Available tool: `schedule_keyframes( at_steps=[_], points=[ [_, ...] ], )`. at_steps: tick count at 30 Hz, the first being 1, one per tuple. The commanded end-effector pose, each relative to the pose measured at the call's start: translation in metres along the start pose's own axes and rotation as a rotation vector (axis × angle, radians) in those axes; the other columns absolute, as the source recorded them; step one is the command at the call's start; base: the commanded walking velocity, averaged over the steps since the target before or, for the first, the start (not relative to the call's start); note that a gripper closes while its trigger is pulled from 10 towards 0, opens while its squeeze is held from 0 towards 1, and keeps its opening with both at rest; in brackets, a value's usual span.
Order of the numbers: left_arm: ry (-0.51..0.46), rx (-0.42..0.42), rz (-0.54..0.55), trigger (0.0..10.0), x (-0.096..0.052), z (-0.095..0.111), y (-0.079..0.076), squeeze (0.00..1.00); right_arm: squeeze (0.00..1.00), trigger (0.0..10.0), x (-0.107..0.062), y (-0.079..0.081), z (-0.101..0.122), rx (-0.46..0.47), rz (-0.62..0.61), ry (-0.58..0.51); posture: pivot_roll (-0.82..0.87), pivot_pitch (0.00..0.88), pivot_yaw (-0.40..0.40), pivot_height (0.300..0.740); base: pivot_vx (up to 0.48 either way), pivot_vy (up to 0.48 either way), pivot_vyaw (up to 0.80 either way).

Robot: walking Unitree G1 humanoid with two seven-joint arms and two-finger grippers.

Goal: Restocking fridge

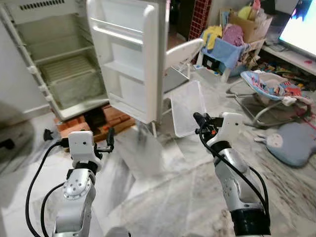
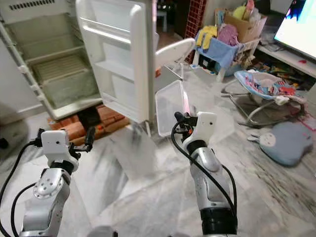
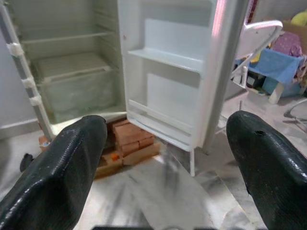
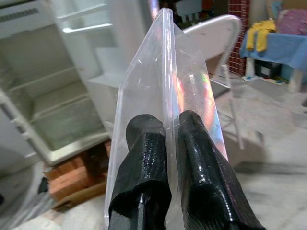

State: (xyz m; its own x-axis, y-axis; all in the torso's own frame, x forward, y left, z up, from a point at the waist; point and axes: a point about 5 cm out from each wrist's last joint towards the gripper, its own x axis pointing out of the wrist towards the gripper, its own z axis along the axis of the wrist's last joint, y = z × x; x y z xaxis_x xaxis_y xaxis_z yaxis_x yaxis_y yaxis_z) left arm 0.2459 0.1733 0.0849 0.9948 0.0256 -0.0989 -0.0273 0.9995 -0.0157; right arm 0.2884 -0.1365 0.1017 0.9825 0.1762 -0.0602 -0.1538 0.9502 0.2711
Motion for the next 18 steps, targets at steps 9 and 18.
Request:
schedule_keyframes(
  at_steps=[9, 18],
  points=[
    [-0.01, 0.066, 0.027, 10.0, -0.0011, 0.0019, 0.0113, 0.0, 0.0, 10.0, 0.0035, 0.0166, 0.0019, 0.008, 0.073, -0.004, 0.12, 0.0, -0.046, 0.74, 0.0, 0.48, 0.0],
    [-0.009, 0.096, 0.081, 10.0, -0.001, 0.0011, 0.0169, 0.0, 0.0, 10.0, 0.0042, 0.0177, 0.0029, -0.011, 0.089, -0.007, 0.12, 0.0, -0.048, 0.74, 0.0, 0.323, 0.0]
  ],
)
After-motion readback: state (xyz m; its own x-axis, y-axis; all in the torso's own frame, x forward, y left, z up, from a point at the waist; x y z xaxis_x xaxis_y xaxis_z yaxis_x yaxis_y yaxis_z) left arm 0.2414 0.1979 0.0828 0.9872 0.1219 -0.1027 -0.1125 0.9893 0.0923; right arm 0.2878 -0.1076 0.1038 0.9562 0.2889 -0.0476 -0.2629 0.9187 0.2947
